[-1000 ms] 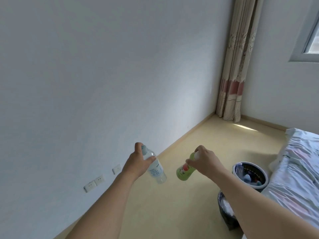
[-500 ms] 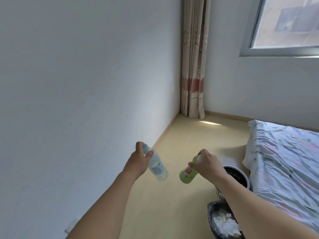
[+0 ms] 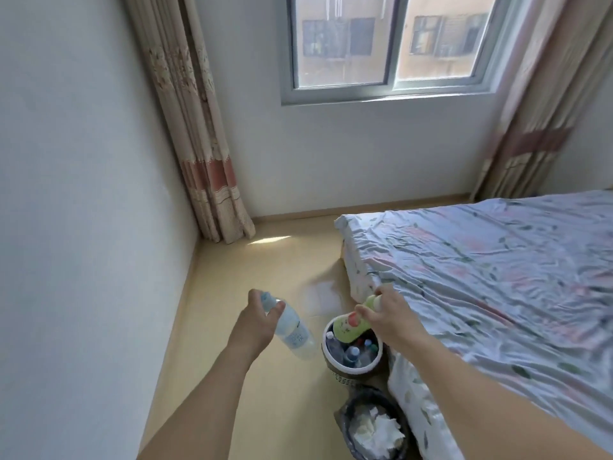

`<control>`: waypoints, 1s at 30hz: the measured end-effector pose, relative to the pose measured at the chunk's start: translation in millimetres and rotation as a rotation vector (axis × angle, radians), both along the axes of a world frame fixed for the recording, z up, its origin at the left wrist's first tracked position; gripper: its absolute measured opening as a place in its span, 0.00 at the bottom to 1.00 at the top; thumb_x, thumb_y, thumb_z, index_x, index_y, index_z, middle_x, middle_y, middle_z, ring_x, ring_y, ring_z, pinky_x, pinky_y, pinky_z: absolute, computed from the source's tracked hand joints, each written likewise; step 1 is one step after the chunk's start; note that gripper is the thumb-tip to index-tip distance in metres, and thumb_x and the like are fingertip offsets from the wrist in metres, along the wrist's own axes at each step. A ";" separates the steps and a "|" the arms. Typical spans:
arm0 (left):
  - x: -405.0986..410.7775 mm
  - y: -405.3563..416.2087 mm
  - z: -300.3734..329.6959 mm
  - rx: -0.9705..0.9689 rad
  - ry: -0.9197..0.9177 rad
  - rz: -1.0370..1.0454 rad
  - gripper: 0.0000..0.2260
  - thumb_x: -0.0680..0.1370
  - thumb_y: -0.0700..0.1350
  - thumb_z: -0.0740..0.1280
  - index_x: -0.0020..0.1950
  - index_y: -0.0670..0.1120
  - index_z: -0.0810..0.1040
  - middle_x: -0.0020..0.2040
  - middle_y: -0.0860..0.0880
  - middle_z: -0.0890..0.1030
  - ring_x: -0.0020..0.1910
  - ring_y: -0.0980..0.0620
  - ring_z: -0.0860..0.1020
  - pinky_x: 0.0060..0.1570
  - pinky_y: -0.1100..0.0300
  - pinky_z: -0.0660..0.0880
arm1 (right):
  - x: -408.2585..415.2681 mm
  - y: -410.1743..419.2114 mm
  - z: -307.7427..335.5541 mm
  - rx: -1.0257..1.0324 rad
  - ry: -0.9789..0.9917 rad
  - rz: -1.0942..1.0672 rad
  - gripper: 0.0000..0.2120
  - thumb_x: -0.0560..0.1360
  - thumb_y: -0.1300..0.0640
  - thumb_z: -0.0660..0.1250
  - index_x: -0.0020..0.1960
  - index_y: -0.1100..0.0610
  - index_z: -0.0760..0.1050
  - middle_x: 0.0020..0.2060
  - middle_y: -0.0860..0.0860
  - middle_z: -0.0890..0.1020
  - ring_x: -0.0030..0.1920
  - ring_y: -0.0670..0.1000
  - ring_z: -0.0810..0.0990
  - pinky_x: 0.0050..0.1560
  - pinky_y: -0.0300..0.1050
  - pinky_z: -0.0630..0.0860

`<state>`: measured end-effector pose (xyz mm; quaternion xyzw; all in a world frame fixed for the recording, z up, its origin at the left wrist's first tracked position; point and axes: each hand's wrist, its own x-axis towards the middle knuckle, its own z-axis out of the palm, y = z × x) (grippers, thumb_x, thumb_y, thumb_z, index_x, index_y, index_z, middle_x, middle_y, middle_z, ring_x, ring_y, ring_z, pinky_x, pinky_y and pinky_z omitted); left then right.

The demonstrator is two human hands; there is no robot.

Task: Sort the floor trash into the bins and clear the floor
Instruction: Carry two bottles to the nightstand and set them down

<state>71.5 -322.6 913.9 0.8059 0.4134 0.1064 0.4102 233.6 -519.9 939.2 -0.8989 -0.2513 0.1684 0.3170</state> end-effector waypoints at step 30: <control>374.2 123.1 -454.2 -0.318 0.231 -0.492 0.10 0.77 0.58 0.66 0.53 0.59 0.66 0.45 0.54 0.79 0.42 0.56 0.78 0.41 0.59 0.76 | 338.1 156.6 -466.5 -0.264 0.216 -0.280 0.23 0.72 0.48 0.71 0.62 0.49 0.66 0.56 0.49 0.69 0.56 0.53 0.72 0.60 0.50 0.72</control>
